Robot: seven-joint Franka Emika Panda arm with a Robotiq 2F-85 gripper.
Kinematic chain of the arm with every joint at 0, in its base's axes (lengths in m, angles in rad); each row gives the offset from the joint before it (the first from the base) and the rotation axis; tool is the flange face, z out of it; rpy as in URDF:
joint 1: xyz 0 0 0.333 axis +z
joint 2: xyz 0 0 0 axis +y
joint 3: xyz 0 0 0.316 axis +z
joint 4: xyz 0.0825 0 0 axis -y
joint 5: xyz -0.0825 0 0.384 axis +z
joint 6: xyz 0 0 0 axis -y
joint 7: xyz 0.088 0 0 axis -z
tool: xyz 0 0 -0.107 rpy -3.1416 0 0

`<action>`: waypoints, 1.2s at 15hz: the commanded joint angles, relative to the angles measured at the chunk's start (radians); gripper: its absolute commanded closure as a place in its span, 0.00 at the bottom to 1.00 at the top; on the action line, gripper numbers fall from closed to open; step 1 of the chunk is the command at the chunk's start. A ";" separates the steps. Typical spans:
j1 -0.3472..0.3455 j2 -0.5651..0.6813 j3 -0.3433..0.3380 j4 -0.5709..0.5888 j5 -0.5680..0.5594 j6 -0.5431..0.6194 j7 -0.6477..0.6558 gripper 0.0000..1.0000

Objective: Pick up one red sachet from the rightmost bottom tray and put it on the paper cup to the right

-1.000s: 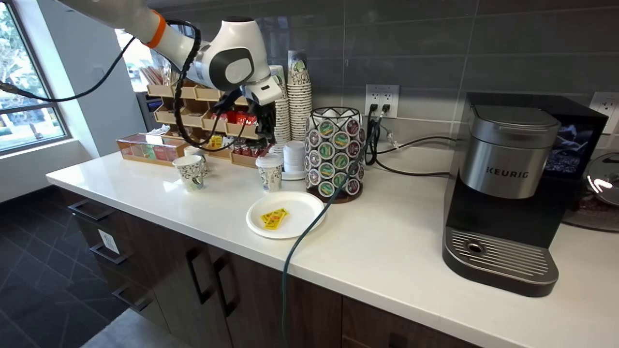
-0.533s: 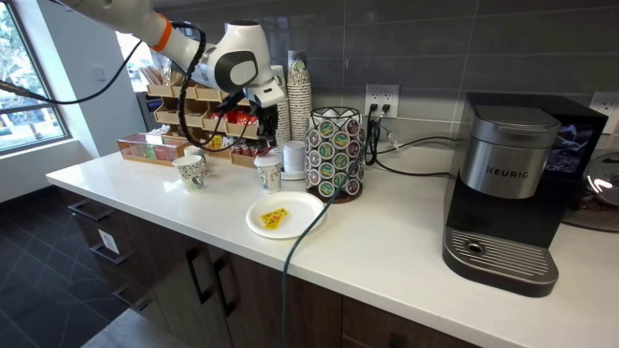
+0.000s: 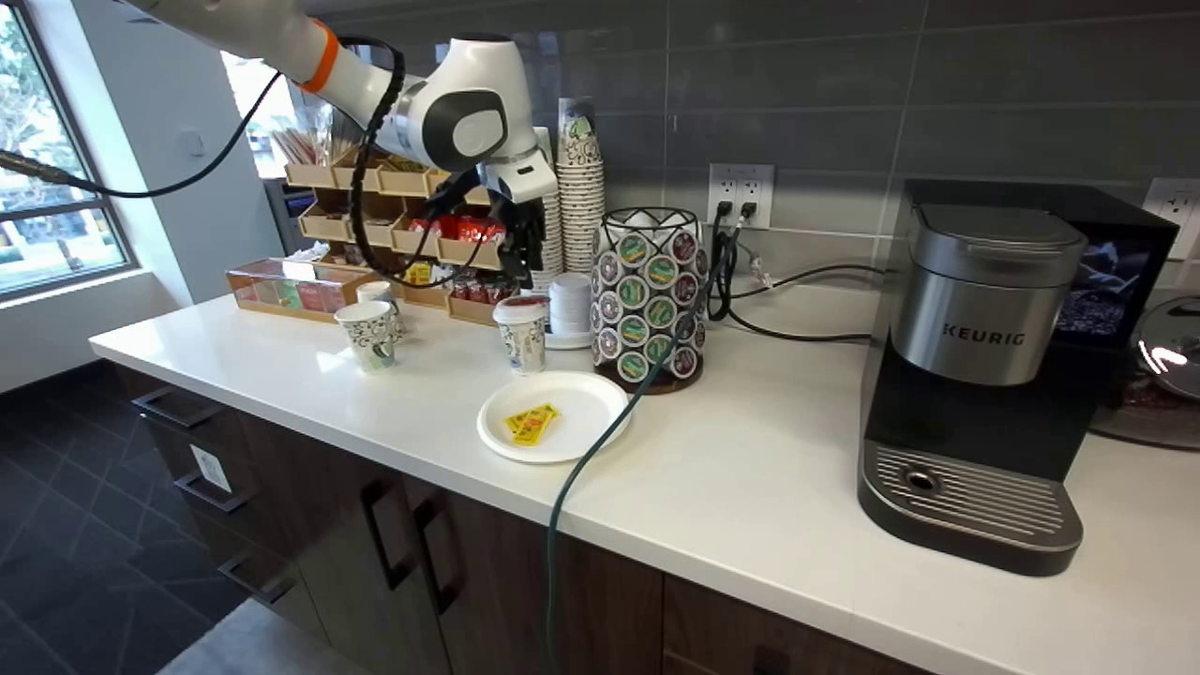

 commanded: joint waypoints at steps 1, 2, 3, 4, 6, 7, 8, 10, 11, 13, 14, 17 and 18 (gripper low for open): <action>-0.010 -0.018 0.011 0.002 -0.001 -0.040 -0.026 0.16; -0.014 -0.027 0.018 -0.003 0.005 -0.041 -0.053 0.07; -0.021 -0.041 0.033 -0.012 0.007 -0.061 -0.120 0.01; -0.024 -0.054 0.042 -0.024 0.003 -0.067 -0.191 0.00; -0.019 -0.095 0.043 -0.073 -0.011 -0.098 -0.285 0.00; -0.019 -0.121 0.049 -0.102 -0.003 -0.103 -0.345 0.00; -0.015 -0.150 0.051 -0.134 -0.005 -0.109 -0.396 0.00; -0.013 -0.204 0.053 -0.195 -0.008 -0.125 -0.502 0.00; -0.010 -0.234 0.053 -0.228 -0.015 -0.127 -0.554 0.01; -0.003 -0.307 0.054 -0.301 -0.027 -0.122 -0.655 0.00; -0.001 -0.340 0.055 -0.332 -0.036 -0.120 -0.703 0.00; -0.002 -0.441 0.059 -0.416 -0.075 -0.106 -0.842 0.00; -0.004 -0.476 0.062 -0.446 -0.081 -0.102 -0.893 0.00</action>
